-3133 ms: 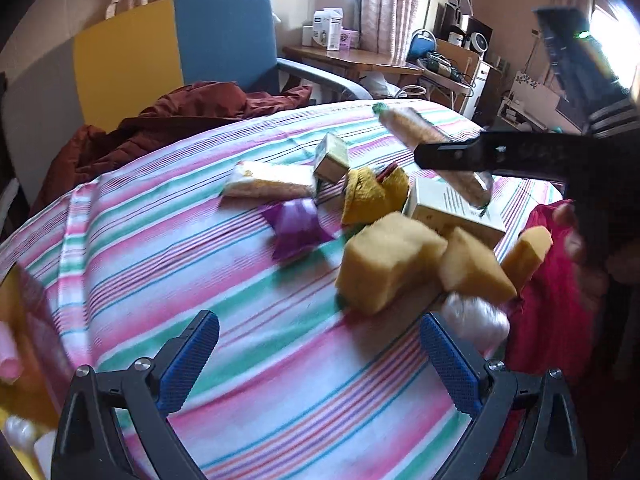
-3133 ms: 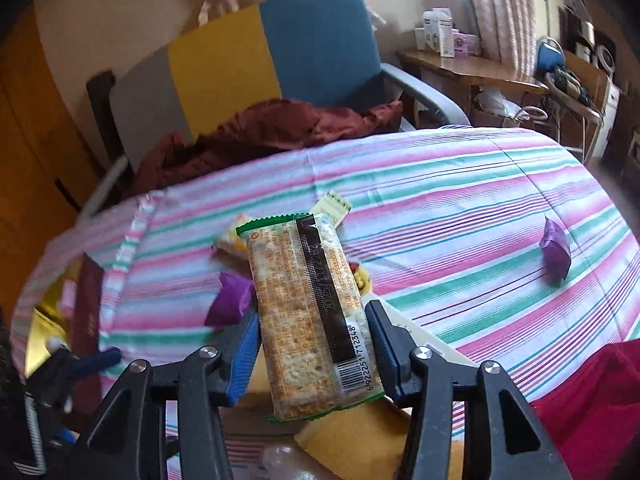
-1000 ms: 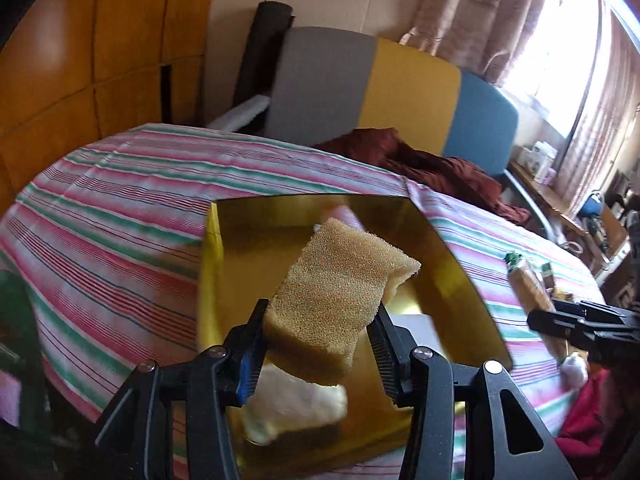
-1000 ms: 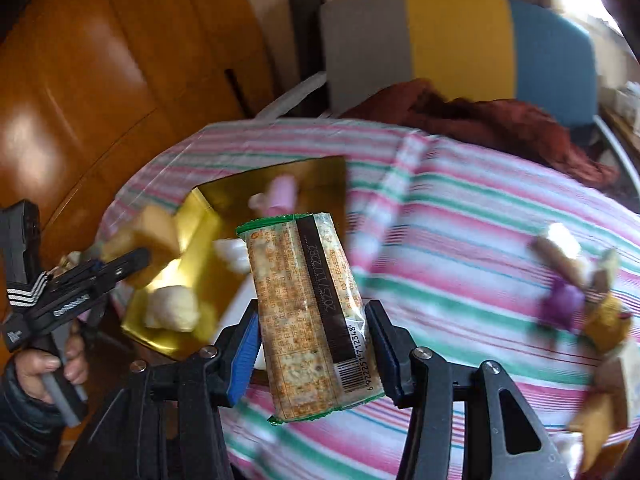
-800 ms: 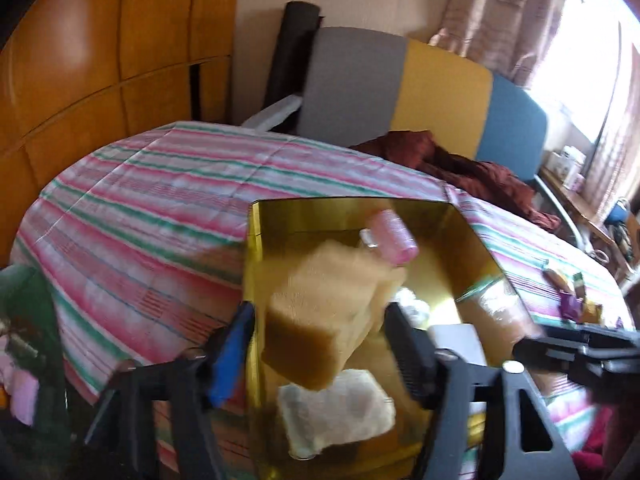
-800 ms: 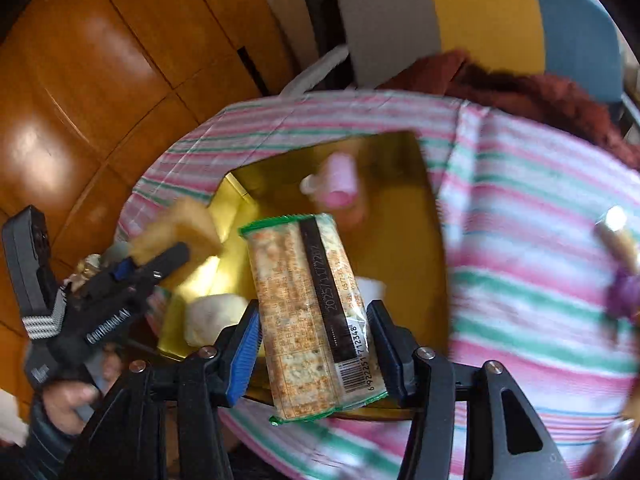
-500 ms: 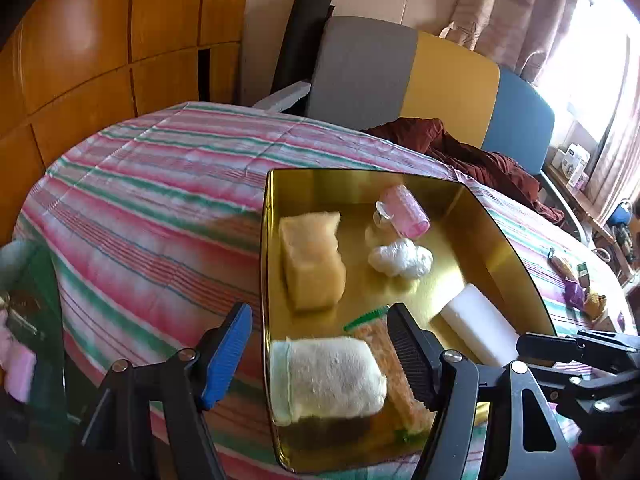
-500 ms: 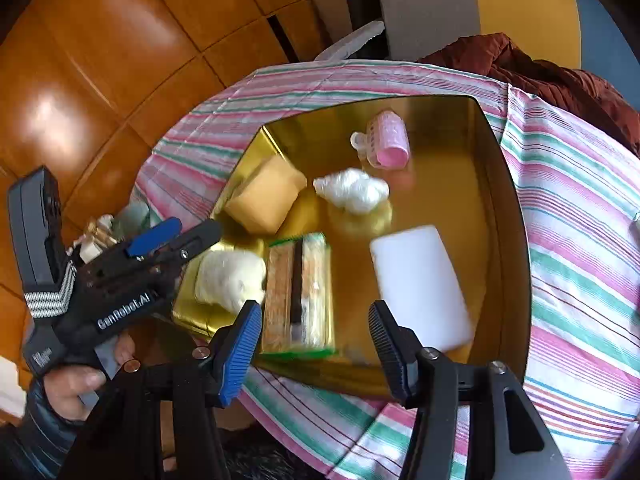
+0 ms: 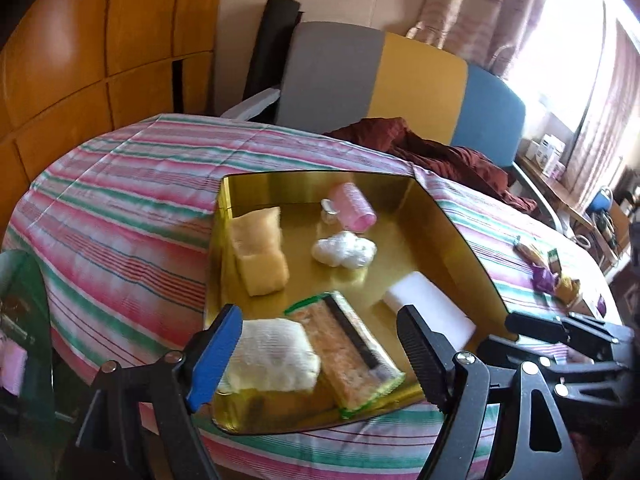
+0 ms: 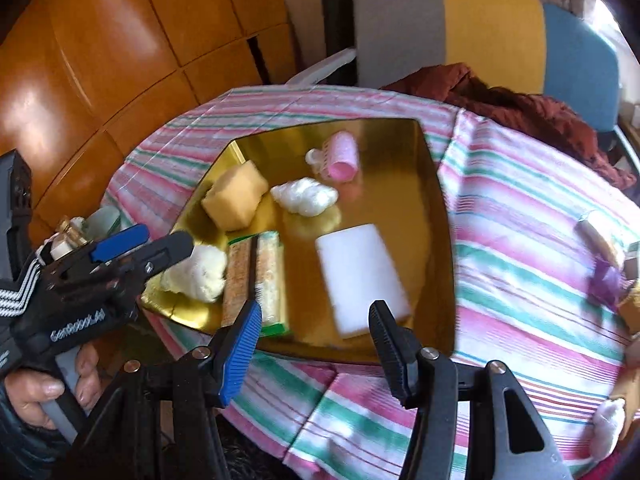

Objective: Organize objects
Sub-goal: 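Withdraw both tools from the tray toward the remaining items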

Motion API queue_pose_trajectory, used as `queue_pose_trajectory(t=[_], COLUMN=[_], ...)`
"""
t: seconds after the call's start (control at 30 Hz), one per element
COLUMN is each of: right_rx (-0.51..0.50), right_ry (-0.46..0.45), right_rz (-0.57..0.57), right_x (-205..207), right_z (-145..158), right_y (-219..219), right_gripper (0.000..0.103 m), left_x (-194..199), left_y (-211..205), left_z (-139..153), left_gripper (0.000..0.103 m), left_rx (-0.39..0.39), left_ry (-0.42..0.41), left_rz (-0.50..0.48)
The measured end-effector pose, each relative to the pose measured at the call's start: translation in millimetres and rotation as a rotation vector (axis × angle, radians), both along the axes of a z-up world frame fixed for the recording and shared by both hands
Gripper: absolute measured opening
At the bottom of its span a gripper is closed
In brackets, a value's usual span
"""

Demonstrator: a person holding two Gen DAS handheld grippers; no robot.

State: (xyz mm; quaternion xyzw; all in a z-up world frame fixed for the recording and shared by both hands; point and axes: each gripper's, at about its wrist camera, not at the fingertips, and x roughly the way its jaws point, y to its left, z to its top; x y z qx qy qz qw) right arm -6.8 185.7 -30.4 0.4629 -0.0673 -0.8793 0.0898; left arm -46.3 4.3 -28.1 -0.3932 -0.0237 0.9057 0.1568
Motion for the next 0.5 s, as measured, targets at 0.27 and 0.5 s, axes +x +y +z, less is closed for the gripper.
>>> queue_pose_trajectory(t=[0.27, 0.5], right_rx=[0.04, 0.053], right_ry=[0.032, 0.039], right_rz=[-0.081, -0.14], right_x=[11, 22], right_z=[4, 6], right_y=[24, 47], right_gripper=[0.057, 0.057], left_x=[13, 24], left_y=[22, 43], left_z=[5, 7], left_gripper=[0.083, 0.083], left_rx=[-0.012, -0.02], left_ry=[0.007, 0.008], left_rz=[-0.057, -0.119])
